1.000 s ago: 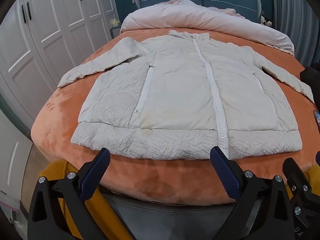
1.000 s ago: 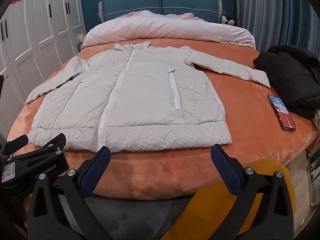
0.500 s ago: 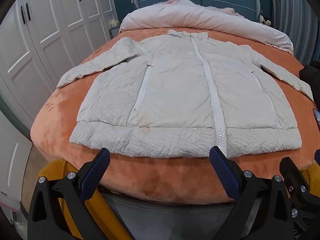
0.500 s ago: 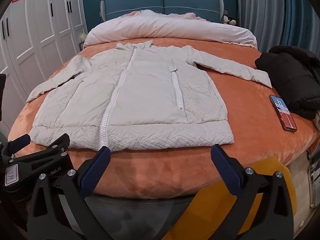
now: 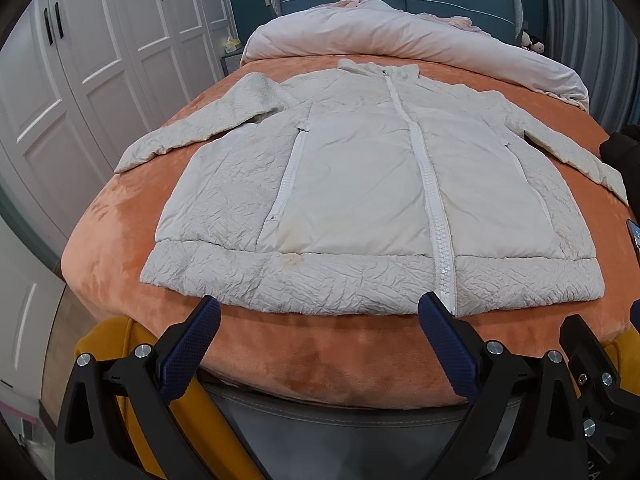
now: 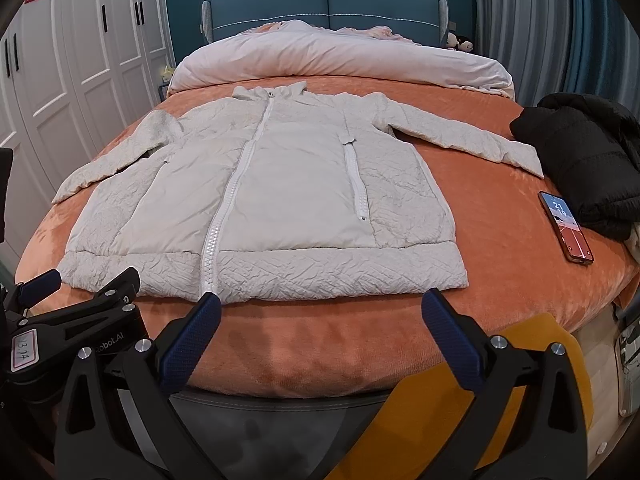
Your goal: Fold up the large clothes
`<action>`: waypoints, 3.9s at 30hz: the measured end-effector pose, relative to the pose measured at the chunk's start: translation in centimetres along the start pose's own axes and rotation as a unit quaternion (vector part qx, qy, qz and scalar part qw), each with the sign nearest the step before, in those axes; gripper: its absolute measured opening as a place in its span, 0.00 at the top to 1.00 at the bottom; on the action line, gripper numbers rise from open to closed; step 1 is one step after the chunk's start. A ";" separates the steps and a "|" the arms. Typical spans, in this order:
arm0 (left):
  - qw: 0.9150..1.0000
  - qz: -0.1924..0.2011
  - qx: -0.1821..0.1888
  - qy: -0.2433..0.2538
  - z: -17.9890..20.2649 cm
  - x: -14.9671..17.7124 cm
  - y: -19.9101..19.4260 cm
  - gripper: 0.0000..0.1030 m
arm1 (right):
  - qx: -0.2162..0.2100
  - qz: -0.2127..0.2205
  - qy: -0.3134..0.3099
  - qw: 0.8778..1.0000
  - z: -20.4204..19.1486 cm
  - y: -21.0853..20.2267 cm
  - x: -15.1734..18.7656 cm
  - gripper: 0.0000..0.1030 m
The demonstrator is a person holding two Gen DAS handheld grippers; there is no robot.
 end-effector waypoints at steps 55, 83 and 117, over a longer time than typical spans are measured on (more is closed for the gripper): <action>1.000 -0.002 0.003 -0.003 -0.5 0.2 0.3 0.08 | 0.004 0.001 -0.002 1.000 -0.1 0.2 0.1 0.05; 1.000 0.004 0.005 -0.009 -1.2 -2.8 1.6 0.06 | -0.018 -0.006 0.039 0.999 4.4 2.7 -2.5 0.05; 0.996 -0.039 -0.036 -0.070 -3.7 -21.1 13.5 0.06 | -0.053 0.014 0.346 0.936 38.4 22.2 -31.4 1.00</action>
Point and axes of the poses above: each gripper's, at about its wrist camera, not at the fingertips, and y roughly the way its jaws point, z to its right, x to its underside, the point moved 7 cm from there along y, roughly the way its jaws point, and after that the axes turned 15 degrees about -z, right-handed, at the moved point
